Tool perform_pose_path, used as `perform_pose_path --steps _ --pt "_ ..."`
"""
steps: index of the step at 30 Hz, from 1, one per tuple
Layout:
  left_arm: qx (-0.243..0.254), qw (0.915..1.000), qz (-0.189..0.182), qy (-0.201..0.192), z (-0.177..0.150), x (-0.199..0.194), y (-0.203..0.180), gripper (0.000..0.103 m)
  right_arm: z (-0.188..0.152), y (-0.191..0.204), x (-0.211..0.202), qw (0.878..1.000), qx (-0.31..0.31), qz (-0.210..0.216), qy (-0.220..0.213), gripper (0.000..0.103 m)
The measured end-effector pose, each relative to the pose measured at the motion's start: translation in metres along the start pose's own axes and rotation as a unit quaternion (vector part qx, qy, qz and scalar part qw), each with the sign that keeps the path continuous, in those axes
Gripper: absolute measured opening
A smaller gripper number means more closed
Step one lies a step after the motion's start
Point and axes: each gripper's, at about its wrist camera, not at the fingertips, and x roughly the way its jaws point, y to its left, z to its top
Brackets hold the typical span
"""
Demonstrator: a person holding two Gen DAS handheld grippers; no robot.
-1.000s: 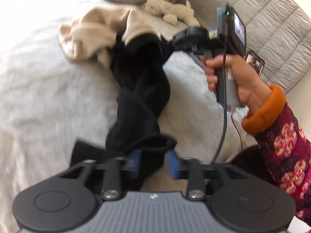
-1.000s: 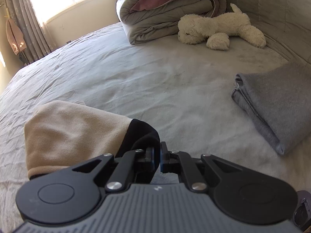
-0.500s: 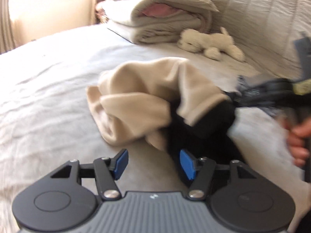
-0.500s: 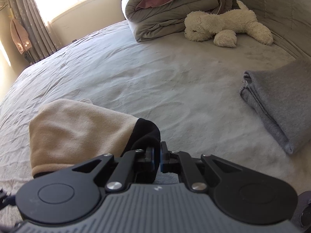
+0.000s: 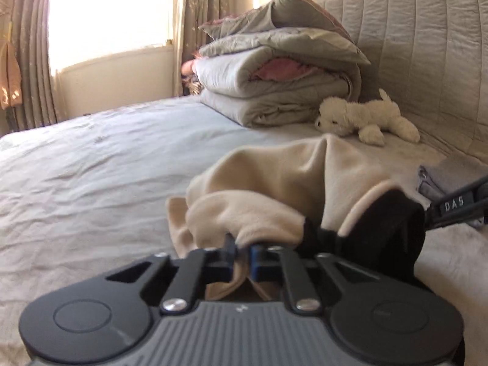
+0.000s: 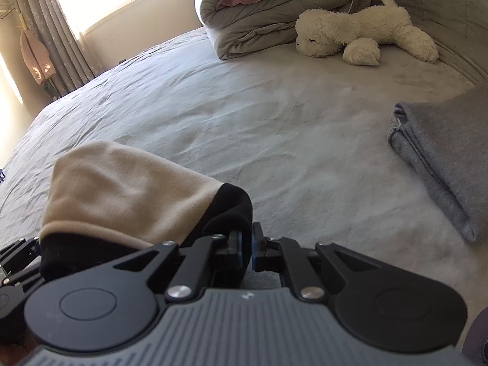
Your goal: Fold clothes
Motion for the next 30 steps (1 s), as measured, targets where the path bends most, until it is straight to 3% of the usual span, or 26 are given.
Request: perform_pose_path --steps 10,15,19,30 --pt "-0.02 0.9973 0.055 -0.045 0.027 -0.068 0.013 0.004 0.006 0.015 -0.037 0.997 -0.005 0.026 -0.071 0.006" --pt "-0.037 0.9939 0.08 -0.067 0.042 -0.122 0.023 0.004 0.01 0.032 -0.073 0.992 -0.006 0.065 -0.11 0.006" --pt "-0.037 0.9906 0.096 -0.09 0.055 -0.17 0.033 0.004 0.012 0.052 -0.112 0.984 -0.042 0.061 -0.163 0.006" --pt "-0.066 0.9839 0.092 -0.139 0.086 -0.289 0.054 0.004 0.012 0.076 -0.206 0.968 -0.059 0.072 -0.231 0.006"
